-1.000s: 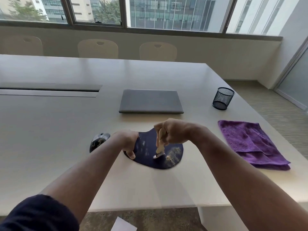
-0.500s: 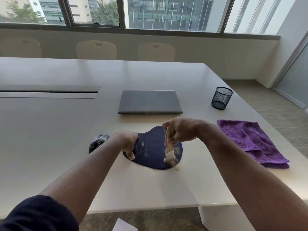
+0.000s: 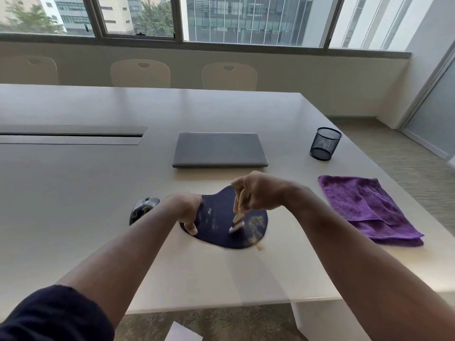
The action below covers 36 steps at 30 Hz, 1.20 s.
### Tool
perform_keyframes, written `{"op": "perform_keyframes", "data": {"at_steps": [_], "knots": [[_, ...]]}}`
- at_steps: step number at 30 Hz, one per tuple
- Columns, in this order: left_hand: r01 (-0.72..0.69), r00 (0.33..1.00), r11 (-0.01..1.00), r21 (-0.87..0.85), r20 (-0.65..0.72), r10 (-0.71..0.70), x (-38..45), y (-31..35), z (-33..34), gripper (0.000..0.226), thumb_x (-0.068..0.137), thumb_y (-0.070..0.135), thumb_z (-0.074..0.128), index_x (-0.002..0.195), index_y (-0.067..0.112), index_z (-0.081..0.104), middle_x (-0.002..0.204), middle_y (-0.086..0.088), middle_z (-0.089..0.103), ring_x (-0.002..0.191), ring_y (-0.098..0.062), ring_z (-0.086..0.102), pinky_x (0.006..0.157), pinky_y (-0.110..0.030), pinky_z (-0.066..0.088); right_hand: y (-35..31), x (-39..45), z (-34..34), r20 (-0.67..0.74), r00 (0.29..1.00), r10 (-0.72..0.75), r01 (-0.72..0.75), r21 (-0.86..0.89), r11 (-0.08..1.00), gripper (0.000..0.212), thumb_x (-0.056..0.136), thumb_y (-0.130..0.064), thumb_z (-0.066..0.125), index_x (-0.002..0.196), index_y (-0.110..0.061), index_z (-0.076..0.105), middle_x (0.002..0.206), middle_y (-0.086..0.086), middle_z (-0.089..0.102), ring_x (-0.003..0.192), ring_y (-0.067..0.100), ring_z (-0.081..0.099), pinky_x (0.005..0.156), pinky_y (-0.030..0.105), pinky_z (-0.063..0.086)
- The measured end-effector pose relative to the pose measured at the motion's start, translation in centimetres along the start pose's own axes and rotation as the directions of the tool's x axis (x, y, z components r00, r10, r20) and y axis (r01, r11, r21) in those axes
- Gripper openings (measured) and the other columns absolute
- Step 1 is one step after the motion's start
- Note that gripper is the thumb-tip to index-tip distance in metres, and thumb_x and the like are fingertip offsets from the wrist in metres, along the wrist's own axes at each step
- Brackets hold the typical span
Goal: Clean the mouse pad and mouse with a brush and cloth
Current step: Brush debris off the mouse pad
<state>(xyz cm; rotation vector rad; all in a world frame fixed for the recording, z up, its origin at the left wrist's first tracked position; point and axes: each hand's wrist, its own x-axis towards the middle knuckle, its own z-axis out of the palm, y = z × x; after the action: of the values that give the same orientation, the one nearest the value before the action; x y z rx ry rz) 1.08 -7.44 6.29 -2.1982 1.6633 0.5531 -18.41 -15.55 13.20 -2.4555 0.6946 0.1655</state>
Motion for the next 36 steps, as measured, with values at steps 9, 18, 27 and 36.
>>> {"op": "perform_keyframes", "data": {"at_steps": [9, 18, 27, 36], "knots": [[-0.011, 1.0, 0.999, -0.031, -0.015, 0.01, 0.0, -0.1, 0.2, 0.073, 0.066, 0.036, 0.087, 0.13, 0.02, 0.054, 0.122, 0.001, 0.063, 0.11, -0.022, 0.058, 0.077, -0.025, 0.039, 0.6, -0.4, -0.7, 0.014, 1.0, 0.007, -0.006, -0.033, 0.999, 0.035, 0.078, 0.004, 0.069, 0.067, -0.019, 0.046, 0.085, -0.009, 0.077, 0.082, 0.006, 0.072, 0.073, 0.031, 0.057], [0.009, 1.0, 1.0, -0.006, -0.016, -0.009, 0.1, -0.1, 0.2, 0.08, 0.066, 0.039, 0.087, 0.134, 0.021, 0.049, 0.125, -0.001, 0.06, 0.114, -0.026, 0.057, 0.084, -0.029, 0.043, 1.4, -0.2, -0.9, 0.062, 0.997, 0.048, -0.045, -0.048, 0.998, 0.032, 0.077, 0.005, 0.069, 0.071, -0.018, 0.047, 0.084, -0.009, 0.078, 0.081, 0.006, 0.072, 0.074, 0.031, 0.057], [0.008, 1.0, 1.0, 0.005, -0.021, -0.008, 0.1, -0.3, 0.3, 0.076, 0.065, 0.04, 0.087, 0.13, 0.021, 0.053, 0.121, 0.0, 0.062, 0.11, -0.024, 0.058, 0.081, -0.028, 0.043, 2.4, 0.2, -0.9, 0.057, 0.995, 0.084, -0.086, 0.024, 0.996, 0.034, 0.077, 0.008, 0.068, 0.07, -0.017, 0.046, 0.084, -0.004, 0.078, 0.081, 0.012, 0.074, 0.061, 0.024, 0.054], [0.017, 1.0, 1.0, 0.016, -0.01, -0.017, 0.1, -0.2, 0.1, 0.08, 0.065, 0.04, 0.087, 0.133, 0.02, 0.05, 0.126, -0.001, 0.06, 0.114, -0.026, 0.058, 0.088, -0.031, 0.046, 3.6, 0.2, -1.0, 0.04, 0.995, 0.091, -0.094, 0.064, 0.994, 0.035, 0.079, 0.005, 0.069, 0.071, -0.018, 0.044, 0.085, -0.004, 0.078, 0.081, 0.007, 0.073, 0.065, 0.027, 0.055]]}}
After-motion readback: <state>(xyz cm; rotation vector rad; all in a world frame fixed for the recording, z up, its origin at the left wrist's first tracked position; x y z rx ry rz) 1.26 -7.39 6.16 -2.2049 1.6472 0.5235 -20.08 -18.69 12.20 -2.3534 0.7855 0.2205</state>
